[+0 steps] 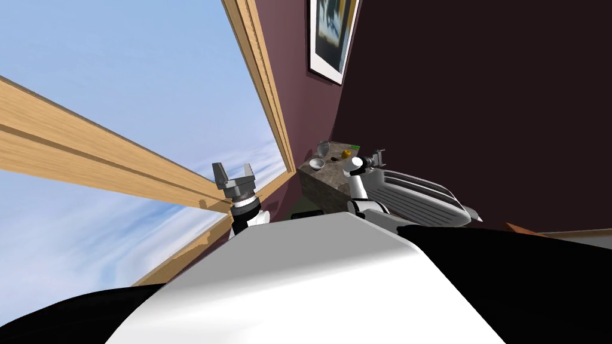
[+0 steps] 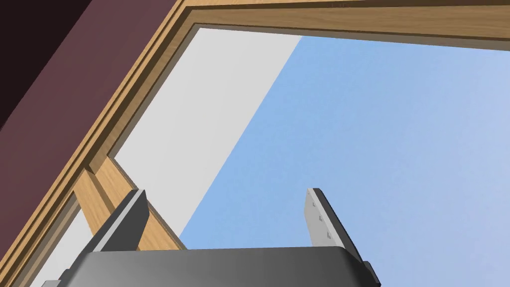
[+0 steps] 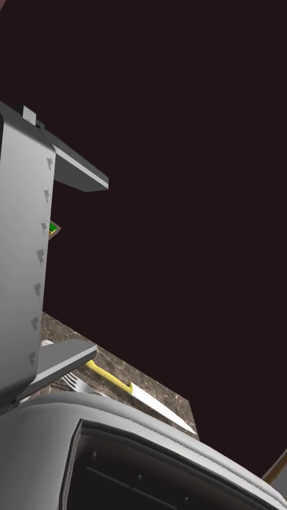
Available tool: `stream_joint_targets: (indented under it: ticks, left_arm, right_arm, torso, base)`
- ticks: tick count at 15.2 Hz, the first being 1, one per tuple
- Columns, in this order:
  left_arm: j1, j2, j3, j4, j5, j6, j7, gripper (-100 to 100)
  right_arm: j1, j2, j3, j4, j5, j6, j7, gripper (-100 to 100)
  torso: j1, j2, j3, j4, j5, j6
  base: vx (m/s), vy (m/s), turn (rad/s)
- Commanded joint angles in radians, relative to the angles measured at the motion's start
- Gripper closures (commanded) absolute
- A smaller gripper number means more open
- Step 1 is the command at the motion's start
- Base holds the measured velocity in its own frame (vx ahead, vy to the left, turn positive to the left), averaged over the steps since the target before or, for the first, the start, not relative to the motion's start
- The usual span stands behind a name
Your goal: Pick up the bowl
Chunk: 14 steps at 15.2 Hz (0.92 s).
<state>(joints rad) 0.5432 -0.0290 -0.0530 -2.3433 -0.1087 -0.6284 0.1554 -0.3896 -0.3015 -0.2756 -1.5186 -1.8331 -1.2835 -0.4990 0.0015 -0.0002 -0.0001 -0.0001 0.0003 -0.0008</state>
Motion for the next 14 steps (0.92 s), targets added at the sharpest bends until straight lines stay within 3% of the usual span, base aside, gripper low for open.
stream_joint_targets:
  ticks: [1, 3, 4, 7, 8, 11, 12, 14]
  left_arm:
    - [0.000, 0.000, 0.000, 0.000, 0.000, 0.000, 0.000, 0]
    - [0.000, 0.000, 0.000, 0.000, 0.000, 0.000, 0.000, 0]
    - [0.000, 0.000, 0.000, 0.000, 0.000, 0.000, 0.000, 0]
    - [0.000, 0.000, 0.000, 0.000, 0.000, 0.000, 0.000, 0]
    - [0.000, 0.000, 0.000, 0.000, 0.000, 0.000, 0.000, 0]
    - [0.000, 0.000, 0.000, 0.000, 0.000, 0.000, 0.000, 0]
    - [0.000, 0.000, 0.000, 0.000, 0.000, 0.000, 0.000, 0]
    - [0.000, 0.000, 0.000, 0.000, 0.000, 0.000, 0.000, 0]
  right_arm:
    - [-0.030, 0.000, -0.008, 0.035, -0.050, -0.021, -0.011, -100]
    - [-0.030, 0.000, -0.008, 0.035, -0.088, -0.021, -0.011, -100]
    - [-0.065, 0.001, -0.020, 0.077, -0.114, -0.047, -0.023, -100]
    - [-0.065, 0.001, -0.020, 0.077, -0.172, -0.047, -0.023, -100]
    - [-0.098, 0.002, -0.031, 0.119, -0.200, -0.072, -0.035, -100]
    - [-0.098, 0.002, -0.031, 0.119, -0.253, -0.072, -0.035, -100]
    - [-0.131, 0.003, -0.042, 0.159, -0.286, -0.095, -0.045, -100]
    - [-0.131, 0.003, -0.042, 0.159, -0.328, -0.095, -0.045, -100]
  torso:
    - [0.000, 0.000, 0.000, 0.000, 0.000, 0.000]
    - [0.000, 0.000, 0.000, 0.000, 0.000, 0.001]
    - [0.000, 0.000, 0.000, 0.000, 0.000, 0.001]
    - [0.000, 0.000, 0.000, 0.000, 0.000, 0.001]
    - [0.000, 0.000, 0.000, 0.000, 0.000, 0.001]
    - [0.001, 0.000, 0.000, 0.000, 0.000, 0.001]
    - [0.000, 0.000, 0.000, 0.000, 0.000, 0.001]
    - [0.001, 0.000, 0.000, 0.000, 0.000, 0.000]
  base:
    - [-0.013, 0.022, 0.209]
    - [-0.006, 0.010, 0.034]
    - [-0.002, 0.022, 0.151]
    - [-0.004, 0.017, 0.096]
    - [-0.007, 0.023, 0.160]
    - [-0.004, 0.020, 0.093]
    - [-0.004, 0.028, 0.177]
    - [-0.004, 0.026, 0.139]
